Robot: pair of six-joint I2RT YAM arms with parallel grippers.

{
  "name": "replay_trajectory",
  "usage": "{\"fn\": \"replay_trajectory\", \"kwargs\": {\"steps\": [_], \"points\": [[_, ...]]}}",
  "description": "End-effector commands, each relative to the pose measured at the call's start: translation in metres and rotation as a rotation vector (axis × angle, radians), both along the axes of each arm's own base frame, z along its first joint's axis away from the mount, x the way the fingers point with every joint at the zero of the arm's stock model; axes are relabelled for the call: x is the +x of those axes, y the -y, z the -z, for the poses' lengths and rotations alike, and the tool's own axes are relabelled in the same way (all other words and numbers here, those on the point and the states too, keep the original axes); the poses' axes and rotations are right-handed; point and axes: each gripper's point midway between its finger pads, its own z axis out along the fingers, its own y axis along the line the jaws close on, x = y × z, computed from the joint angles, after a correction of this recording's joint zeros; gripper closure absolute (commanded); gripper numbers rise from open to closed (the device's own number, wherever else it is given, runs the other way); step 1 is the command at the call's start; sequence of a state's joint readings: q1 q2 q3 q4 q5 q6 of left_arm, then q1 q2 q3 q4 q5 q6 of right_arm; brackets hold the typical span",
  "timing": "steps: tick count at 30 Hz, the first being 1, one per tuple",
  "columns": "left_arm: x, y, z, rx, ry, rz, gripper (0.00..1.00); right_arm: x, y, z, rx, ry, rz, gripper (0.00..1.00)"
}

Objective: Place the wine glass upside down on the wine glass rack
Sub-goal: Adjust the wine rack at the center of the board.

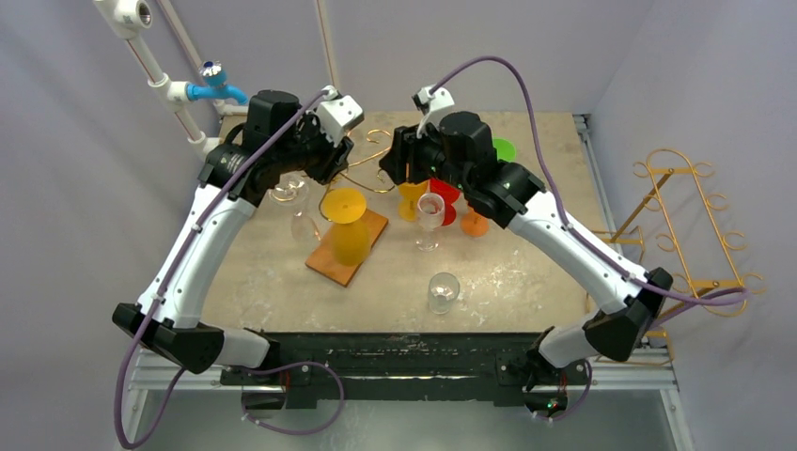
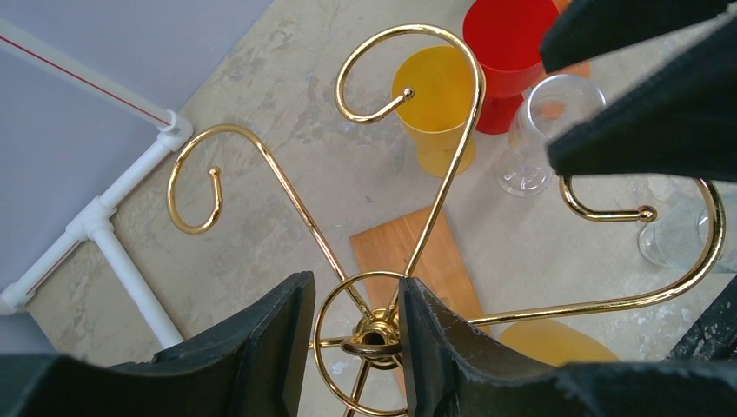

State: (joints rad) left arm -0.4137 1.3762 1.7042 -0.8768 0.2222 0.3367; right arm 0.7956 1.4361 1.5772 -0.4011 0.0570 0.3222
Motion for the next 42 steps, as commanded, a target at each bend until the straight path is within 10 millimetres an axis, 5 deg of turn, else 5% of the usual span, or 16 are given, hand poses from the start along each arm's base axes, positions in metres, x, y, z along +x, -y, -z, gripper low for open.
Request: {"fn": "replay_trajectory", "kwargs": {"steps": [1,12,25,42], "points": [[-0.003,-0.015,-0.002,0.035,0.018,-0.050,0.57,0.024,0.007,-0.006,-0.025,-0.004,0.024,0.43],[-0.005,-0.016,-0.002,0.039,0.028,-0.038,0.58,0.057,0.007,-0.018,0.032,0.005,0.021,0.37],[-0.005,-0.015,0.000,0.039,0.036,-0.032,0.59,0.033,0.013,-0.048,0.064,0.076,-0.100,0.40],[-0.010,-0.014,-0.004,0.026,0.043,-0.019,0.60,0.082,-0.011,-0.031,0.043,0.012,-0.095,0.44]]}}
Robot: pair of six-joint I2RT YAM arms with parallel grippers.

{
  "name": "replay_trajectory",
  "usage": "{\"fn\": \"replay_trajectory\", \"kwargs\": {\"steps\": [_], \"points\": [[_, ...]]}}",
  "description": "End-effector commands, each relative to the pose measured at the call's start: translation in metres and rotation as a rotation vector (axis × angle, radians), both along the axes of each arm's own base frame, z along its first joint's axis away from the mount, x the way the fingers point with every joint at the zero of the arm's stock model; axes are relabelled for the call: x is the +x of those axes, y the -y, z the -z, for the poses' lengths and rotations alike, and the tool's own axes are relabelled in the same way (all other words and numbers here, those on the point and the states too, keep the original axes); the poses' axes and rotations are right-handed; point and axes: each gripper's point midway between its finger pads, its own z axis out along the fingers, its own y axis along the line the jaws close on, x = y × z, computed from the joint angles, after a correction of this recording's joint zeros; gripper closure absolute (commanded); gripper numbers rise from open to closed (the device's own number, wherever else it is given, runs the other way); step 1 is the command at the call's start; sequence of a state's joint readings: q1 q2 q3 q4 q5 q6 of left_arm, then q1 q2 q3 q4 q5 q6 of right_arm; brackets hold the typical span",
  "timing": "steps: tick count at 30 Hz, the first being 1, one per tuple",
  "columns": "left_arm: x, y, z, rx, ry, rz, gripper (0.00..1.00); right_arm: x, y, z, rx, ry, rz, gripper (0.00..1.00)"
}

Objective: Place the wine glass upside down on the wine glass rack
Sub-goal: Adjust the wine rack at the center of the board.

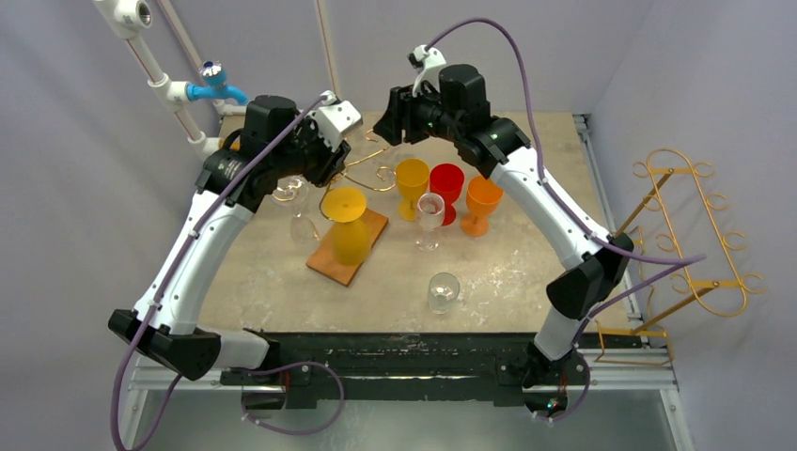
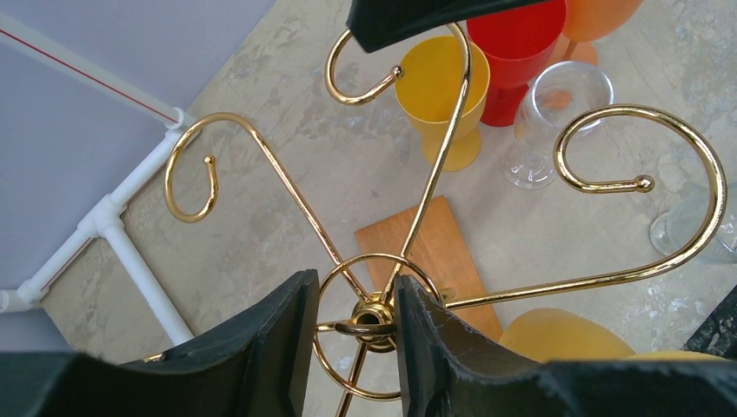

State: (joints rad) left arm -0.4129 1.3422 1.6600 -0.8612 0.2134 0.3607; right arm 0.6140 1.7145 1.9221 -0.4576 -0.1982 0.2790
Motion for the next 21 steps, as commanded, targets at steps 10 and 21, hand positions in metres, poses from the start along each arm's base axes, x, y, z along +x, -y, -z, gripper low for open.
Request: {"fn": "replay_trajectory", "kwargs": {"steps": [10,21], "points": [[-0.006,-0.008,-0.006,0.002,0.023,-0.012,0.60,0.009,-0.002,0.000,0.050,-0.027,-0.034,0.53],[0.000,-0.013,-0.001,0.043,0.047,-0.022,0.61,-0.010,-0.007,0.006,0.129,-0.069,-0.108,0.92]]}}
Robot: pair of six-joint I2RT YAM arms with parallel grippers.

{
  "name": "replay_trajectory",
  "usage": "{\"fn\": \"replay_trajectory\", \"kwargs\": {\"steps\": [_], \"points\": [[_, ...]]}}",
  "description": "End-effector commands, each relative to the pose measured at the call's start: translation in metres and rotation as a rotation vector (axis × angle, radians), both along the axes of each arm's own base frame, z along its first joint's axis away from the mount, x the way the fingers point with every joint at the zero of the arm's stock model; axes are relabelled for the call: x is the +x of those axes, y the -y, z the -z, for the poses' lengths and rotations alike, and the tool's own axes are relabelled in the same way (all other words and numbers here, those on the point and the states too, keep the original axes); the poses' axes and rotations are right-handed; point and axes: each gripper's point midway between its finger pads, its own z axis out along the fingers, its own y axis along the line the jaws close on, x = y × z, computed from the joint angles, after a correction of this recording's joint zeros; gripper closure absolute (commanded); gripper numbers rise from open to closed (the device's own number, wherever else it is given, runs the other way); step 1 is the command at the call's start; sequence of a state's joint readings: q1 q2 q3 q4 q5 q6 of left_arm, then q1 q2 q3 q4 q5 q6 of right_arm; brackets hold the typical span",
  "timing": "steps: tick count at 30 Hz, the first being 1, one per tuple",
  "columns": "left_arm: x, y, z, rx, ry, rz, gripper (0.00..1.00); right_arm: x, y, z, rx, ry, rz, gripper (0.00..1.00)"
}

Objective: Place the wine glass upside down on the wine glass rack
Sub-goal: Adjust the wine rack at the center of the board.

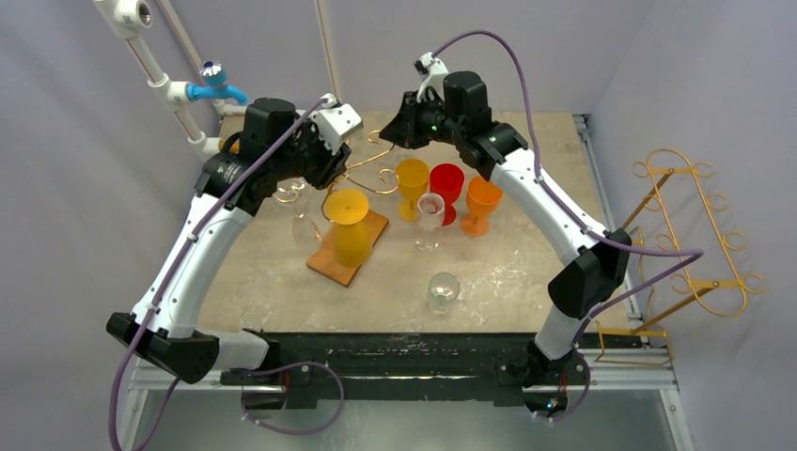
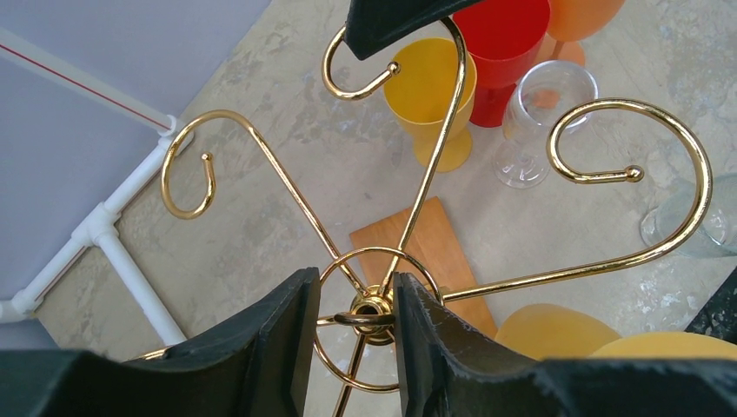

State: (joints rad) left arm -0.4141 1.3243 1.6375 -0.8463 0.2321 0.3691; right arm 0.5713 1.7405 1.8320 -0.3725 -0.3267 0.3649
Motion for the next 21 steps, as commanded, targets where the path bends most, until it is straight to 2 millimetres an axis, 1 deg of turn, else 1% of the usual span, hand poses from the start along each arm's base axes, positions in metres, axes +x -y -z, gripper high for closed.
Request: {"fn": "replay_trajectory", "kwargs": {"steps": [1,7,10,12,18,21], "points": [[0.005,-0.016,0.000,0.056,0.041,-0.047,0.61,-0.018,0.001,-0.027,0.068,0.044,-0.045,0.93],[0.011,-0.020,0.004,0.084,0.058,-0.066,0.62,-0.023,0.008,-0.029,0.080,0.044,-0.022,0.98],[0.016,-0.022,0.004,0.100,0.072,-0.077,0.64,-0.023,0.012,-0.027,0.086,0.025,0.009,1.00],[0.019,-0.023,0.004,0.112,0.086,-0.082,0.64,-0.021,0.017,-0.023,0.085,0.016,0.050,1.00],[0.029,-0.025,0.003,0.134,0.123,-0.092,0.67,-0.028,0.027,-0.017,0.127,0.008,0.102,1.00],[0.034,-0.025,0.004,0.140,0.126,-0.099,0.67,-0.033,0.029,-0.017,0.152,0.003,0.110,1.00]]}}
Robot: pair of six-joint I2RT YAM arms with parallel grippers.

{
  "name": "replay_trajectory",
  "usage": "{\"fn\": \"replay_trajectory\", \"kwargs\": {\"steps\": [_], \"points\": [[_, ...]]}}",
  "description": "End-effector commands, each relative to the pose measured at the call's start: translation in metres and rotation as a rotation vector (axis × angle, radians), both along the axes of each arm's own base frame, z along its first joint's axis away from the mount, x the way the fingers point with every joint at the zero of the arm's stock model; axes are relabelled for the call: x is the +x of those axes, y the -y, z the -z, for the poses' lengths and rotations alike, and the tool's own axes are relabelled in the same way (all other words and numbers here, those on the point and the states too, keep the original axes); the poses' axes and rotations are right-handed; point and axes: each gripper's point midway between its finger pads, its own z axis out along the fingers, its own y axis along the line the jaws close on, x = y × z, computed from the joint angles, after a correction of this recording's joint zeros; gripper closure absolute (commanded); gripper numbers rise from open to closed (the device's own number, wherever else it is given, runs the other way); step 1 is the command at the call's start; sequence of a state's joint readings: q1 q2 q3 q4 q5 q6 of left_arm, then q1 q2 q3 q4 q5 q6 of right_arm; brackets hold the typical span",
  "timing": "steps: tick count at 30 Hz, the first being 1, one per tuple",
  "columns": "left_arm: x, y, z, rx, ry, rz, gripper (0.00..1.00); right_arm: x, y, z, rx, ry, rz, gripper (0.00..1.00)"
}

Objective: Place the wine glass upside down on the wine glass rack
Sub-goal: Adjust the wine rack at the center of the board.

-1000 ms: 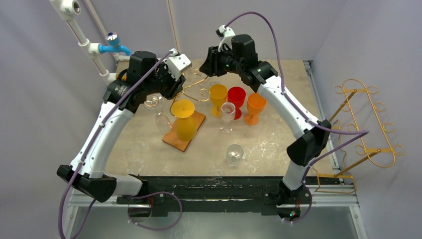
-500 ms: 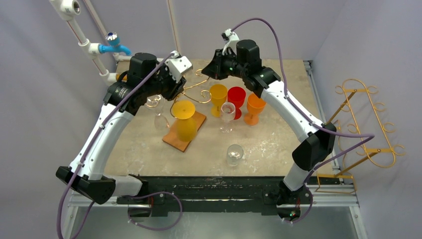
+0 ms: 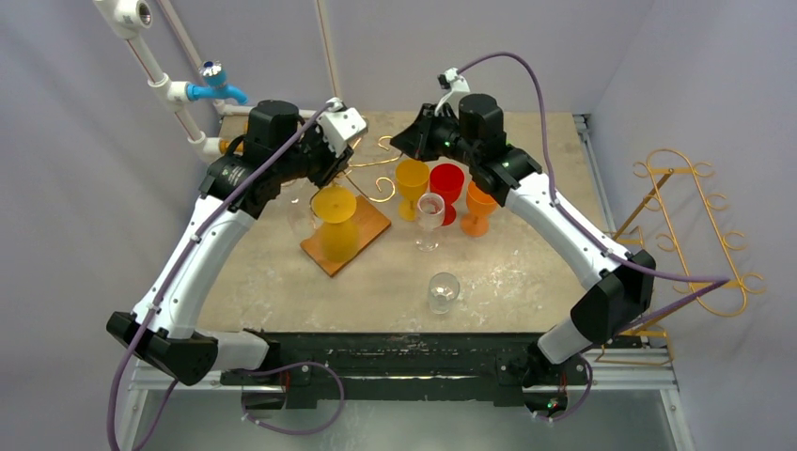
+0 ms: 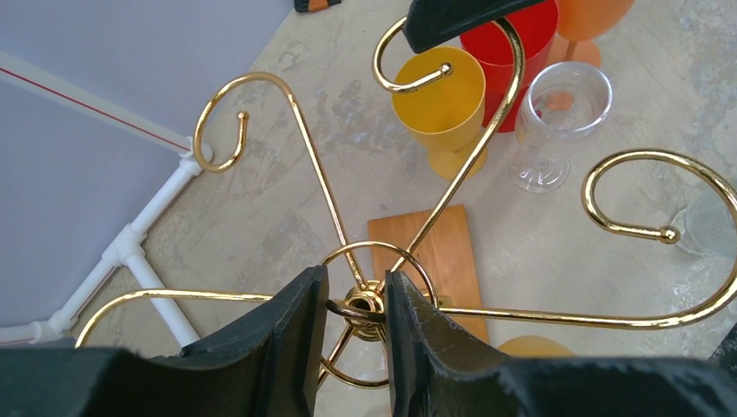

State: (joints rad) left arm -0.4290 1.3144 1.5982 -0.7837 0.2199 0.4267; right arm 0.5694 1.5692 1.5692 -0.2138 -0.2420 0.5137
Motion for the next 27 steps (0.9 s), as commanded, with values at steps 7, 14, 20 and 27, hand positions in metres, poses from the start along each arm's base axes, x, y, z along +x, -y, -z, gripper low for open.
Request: {"fn": "replay_trajectory", "kwargs": {"steps": [7,14,20,27], "points": [[0.034,-0.030,0.008,0.106,0.067,-0.155,0.68,-0.021,-0.005,-0.024,0.062,0.038,-0.043,1.00],[0.038,-0.030,0.004,0.100,0.086,-0.166,0.68,-0.019,-0.017,-0.042,0.085,0.037,-0.050,1.00],[0.041,-0.030,0.007,0.114,0.090,-0.165,0.69,-0.026,-0.021,-0.055,0.091,0.049,-0.031,1.00],[0.046,-0.026,0.012,0.111,0.083,-0.153,0.70,-0.034,-0.019,-0.056,0.109,0.046,-0.002,1.00]]}}
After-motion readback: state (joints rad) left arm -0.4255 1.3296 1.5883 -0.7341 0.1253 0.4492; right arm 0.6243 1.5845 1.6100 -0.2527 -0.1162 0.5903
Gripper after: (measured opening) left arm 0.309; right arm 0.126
